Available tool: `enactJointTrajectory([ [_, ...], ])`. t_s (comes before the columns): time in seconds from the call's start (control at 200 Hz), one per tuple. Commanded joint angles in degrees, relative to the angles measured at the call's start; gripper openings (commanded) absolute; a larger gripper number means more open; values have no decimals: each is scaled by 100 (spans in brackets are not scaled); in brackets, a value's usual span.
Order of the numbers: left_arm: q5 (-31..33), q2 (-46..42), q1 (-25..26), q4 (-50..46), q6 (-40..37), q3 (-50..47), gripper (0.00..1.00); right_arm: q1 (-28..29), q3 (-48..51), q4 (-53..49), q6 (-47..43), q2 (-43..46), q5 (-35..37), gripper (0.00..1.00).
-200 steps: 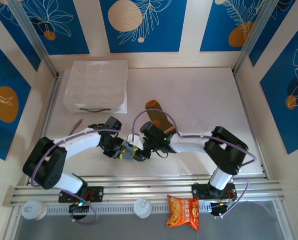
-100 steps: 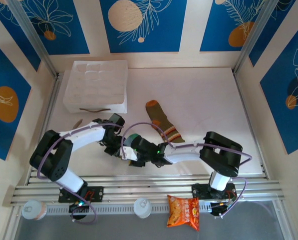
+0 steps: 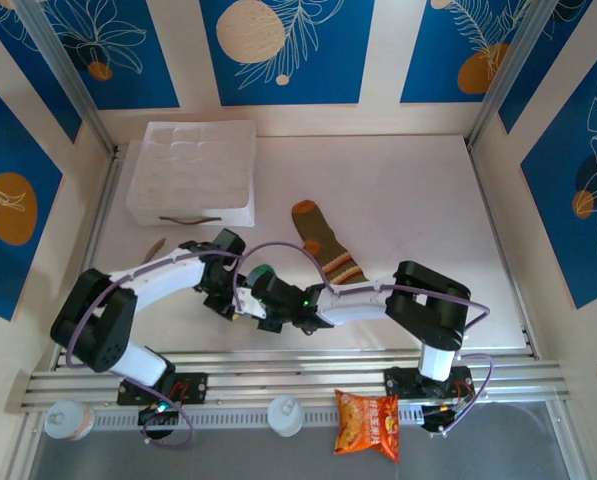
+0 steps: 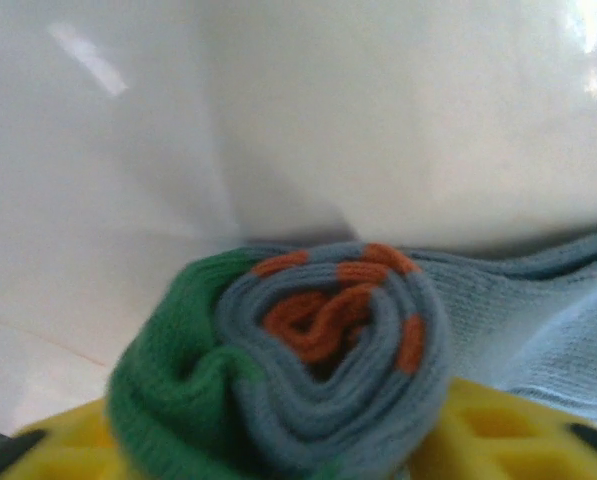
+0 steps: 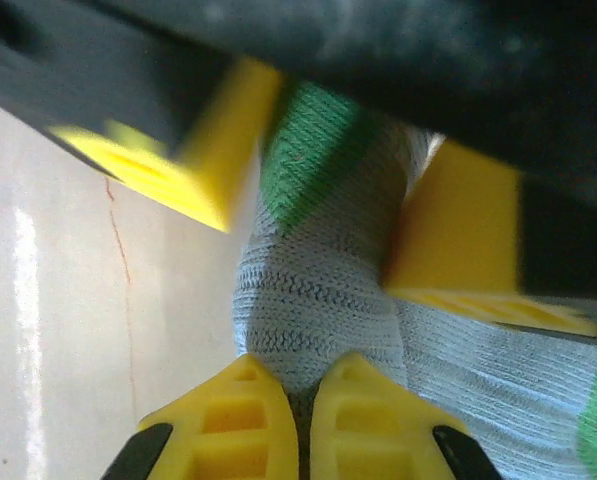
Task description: Roll the socks
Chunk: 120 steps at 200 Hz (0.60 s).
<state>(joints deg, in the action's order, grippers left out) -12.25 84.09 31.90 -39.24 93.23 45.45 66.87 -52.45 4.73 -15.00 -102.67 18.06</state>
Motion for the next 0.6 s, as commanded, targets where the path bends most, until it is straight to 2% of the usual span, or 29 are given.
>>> enactJointTrajectory([
  [0.0,208,-579,-129,-477,101,-223,66,-279,469,-987,882,-507,-496,0],
  [0.115,358,-1067,-333,-465,-109,-258,80,-533,697,-938,1270,-600,-1196,0],
  [0.19,429,-1285,-445,-387,-323,-281,88,-649,810,-859,1460,-656,-1408,0],
  [0.235,443,-1400,-489,-305,-423,-317,90,-742,856,-831,1554,-688,-1610,0],
  [0.405,374,-1628,-536,32,-811,-429,87,-1105,825,-902,1939,-1024,-2230,0],
  [0.595,31,-1614,-531,709,-1071,-700,72,-1578,728,-1015,2370,-1417,-2869,0],
])
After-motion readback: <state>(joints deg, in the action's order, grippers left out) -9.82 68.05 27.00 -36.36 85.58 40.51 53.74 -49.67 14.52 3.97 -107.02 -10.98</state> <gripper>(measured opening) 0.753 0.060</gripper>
